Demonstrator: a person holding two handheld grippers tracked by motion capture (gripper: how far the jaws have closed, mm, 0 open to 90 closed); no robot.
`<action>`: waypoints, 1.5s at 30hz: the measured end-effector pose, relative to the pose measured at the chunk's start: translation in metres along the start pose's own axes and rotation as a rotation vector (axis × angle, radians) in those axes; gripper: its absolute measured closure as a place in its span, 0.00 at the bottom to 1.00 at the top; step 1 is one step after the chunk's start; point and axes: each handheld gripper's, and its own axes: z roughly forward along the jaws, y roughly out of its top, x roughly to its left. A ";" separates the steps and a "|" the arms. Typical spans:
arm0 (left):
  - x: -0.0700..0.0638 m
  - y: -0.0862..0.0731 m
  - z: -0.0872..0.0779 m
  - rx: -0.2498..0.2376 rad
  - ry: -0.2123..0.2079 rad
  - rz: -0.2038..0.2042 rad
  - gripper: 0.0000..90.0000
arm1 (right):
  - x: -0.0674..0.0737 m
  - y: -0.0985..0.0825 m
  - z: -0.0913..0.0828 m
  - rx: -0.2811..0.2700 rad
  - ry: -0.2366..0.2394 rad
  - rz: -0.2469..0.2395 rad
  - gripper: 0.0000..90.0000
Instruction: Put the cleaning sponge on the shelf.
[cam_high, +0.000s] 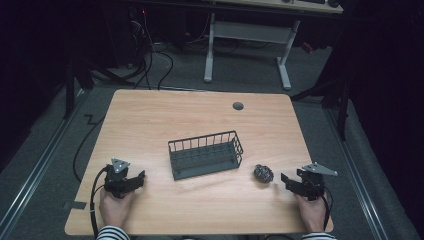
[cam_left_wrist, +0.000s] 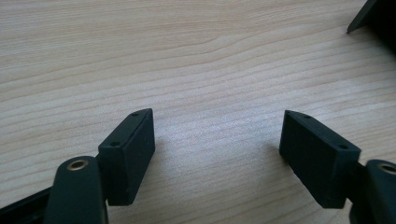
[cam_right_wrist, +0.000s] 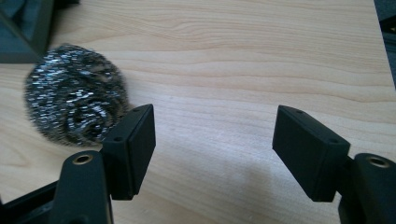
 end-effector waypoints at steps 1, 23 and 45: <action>0.000 0.000 0.000 0.000 0.000 0.000 0.30 | 0.001 0.000 -0.002 -0.002 0.000 -0.006 0.34; 0.000 0.000 0.000 0.000 -0.003 -0.002 0.30 | 0.042 0.020 -0.041 -0.076 0.124 -0.113 0.33; 0.000 0.000 0.000 0.000 -0.001 -0.001 0.30 | 0.063 0.031 0.020 0.064 0.174 -0.185 0.27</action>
